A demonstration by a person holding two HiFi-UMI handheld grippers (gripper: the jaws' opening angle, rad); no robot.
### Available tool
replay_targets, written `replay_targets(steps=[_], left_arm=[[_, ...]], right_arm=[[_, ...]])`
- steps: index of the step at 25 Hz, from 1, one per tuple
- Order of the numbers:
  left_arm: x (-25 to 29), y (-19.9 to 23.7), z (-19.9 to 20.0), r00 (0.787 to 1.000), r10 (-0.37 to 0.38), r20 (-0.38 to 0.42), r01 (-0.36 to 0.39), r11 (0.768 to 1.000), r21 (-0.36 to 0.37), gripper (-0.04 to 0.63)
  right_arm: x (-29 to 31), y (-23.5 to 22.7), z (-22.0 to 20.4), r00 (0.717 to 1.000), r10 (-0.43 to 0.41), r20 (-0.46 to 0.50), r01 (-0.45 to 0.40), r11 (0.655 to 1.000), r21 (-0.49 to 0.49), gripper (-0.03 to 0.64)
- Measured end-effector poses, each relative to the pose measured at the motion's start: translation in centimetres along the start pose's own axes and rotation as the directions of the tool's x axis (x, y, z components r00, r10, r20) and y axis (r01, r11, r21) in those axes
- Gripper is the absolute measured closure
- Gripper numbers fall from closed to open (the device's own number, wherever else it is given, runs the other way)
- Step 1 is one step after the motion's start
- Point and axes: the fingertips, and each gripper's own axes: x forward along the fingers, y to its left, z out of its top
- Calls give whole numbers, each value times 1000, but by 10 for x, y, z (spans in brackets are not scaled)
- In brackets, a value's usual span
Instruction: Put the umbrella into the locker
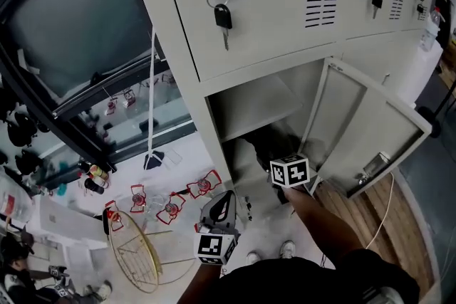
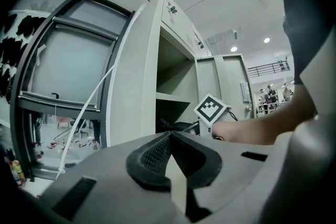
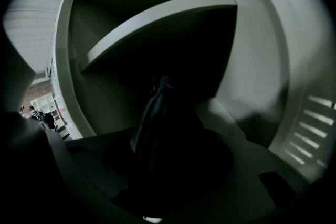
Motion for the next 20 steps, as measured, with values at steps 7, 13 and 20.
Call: replay_targets(steps=[7, 13, 20], left_arm=[[3, -2, -11, 999, 27, -21, -27, 1000, -13, 598], [5, -1, -11, 999, 48, -19, -49, 999, -18, 598], [4, 10, -11, 996, 91, -22, -92, 996, -18, 598]], right_arm=[[40, -8, 7, 992, -70, -109, 55, 989, -137, 407], [64, -9, -4, 977, -107, -186, 69, 978, -199, 403], [70, -4, -7, 975, -111, -193, 66, 973, -223, 383]])
